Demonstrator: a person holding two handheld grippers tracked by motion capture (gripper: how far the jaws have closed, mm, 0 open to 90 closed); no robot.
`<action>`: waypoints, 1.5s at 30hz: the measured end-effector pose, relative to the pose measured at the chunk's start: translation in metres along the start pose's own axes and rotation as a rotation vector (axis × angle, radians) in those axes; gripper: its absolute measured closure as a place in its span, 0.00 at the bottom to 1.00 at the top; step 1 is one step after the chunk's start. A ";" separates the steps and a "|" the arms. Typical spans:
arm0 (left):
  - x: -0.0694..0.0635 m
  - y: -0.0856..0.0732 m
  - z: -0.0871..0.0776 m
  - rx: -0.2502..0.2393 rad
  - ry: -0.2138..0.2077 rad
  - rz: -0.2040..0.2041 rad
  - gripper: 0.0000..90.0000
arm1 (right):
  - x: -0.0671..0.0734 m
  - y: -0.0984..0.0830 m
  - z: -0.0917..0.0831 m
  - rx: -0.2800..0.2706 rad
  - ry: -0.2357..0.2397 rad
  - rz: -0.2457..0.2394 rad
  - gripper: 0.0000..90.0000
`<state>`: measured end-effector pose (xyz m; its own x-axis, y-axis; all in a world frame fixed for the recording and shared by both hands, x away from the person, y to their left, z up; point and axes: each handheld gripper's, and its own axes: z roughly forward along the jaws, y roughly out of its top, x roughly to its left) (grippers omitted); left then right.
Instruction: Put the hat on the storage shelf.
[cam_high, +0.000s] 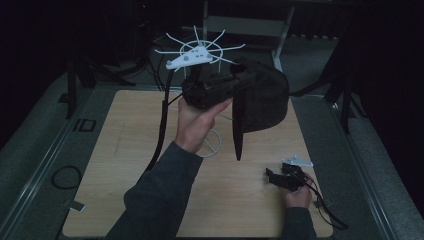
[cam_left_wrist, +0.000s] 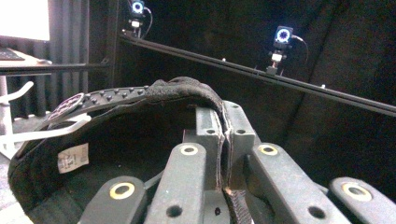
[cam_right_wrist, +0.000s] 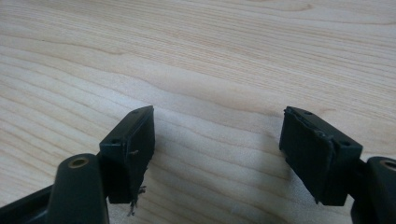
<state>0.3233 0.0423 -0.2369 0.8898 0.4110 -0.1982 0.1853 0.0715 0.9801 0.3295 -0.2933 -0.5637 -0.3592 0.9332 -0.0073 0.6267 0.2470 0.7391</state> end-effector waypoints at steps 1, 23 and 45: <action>0.000 -0.001 -0.001 -0.001 0.001 0.000 0.97 | 0.000 0.000 0.000 0.000 0.000 0.000 0.29; 0.015 -0.026 -0.014 -0.001 0.009 -0.045 0.97 | 0.000 0.000 0.000 0.000 -0.001 0.001 0.29; -0.014 -0.001 -0.009 0.002 -0.138 0.012 0.97 | 0.000 0.000 0.000 -0.001 0.001 0.001 0.29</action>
<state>0.3074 0.0448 -0.2347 0.9408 0.2832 -0.1862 0.1748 0.0652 0.9824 0.3296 -0.2932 -0.5637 -0.3594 0.9332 -0.0053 0.6262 0.2454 0.7401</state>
